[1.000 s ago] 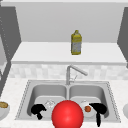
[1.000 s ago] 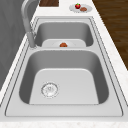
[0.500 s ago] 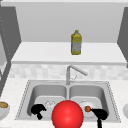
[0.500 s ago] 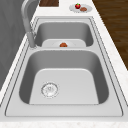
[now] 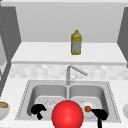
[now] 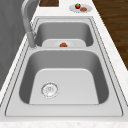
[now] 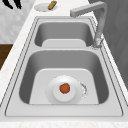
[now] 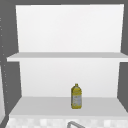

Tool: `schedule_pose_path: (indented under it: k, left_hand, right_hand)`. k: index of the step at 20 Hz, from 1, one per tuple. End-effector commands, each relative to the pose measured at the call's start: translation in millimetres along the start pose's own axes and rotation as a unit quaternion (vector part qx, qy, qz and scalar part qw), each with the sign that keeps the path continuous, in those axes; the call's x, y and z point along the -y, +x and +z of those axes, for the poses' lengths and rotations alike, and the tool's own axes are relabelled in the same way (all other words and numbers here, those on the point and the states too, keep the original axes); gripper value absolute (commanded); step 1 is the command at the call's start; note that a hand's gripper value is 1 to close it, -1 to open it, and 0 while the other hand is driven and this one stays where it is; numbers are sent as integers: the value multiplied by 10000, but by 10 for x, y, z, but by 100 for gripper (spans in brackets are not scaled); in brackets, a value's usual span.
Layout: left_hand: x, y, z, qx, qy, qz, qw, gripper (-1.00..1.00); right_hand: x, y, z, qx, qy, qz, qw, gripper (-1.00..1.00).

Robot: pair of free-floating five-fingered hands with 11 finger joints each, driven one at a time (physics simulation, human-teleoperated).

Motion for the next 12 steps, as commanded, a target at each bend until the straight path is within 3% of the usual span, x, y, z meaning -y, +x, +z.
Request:
schedule_pose_path:
  k: [1, 2, 3, 4, 7, 9, 12]
  left_hand:
    - [0, 0, 0, 0, 0, 0, 10000, 0]
    - [0, 0, 0, 0, 0, 0, 10000, 0]
    - [-2, -5, 0, -73, 25, -73, 9999, -100]
    - [-13, -28, -2, -116, 93, -36, 9999, -100]
    - [-102, -33, 41, 48, -12, -82, 10000, -100]
    - [-160, -36, 195, 183, 17, -18, 9998, -100]
    - [-279, 67, 310, 128, 1, 5, 9999, -100]
  right_hand:
    - [-2, 0, 4, 3, 1, 2, 10000, -100]
    - [0, 0, 0, 31, -6, 17, 10000, -100]
    - [0, 0, 0, 0, 0, 0, 10000, 0]
    - [6, 0, 2, 12, -24, 61, 10000, 0]
    - [10, 1, 1, 4, -61, 36, 10000, 0]
    - [8, 1, 1, 0, -76, 24, 10000, 0]
    - [7, 1, 0, -5, -91, 10, 10000, 0]
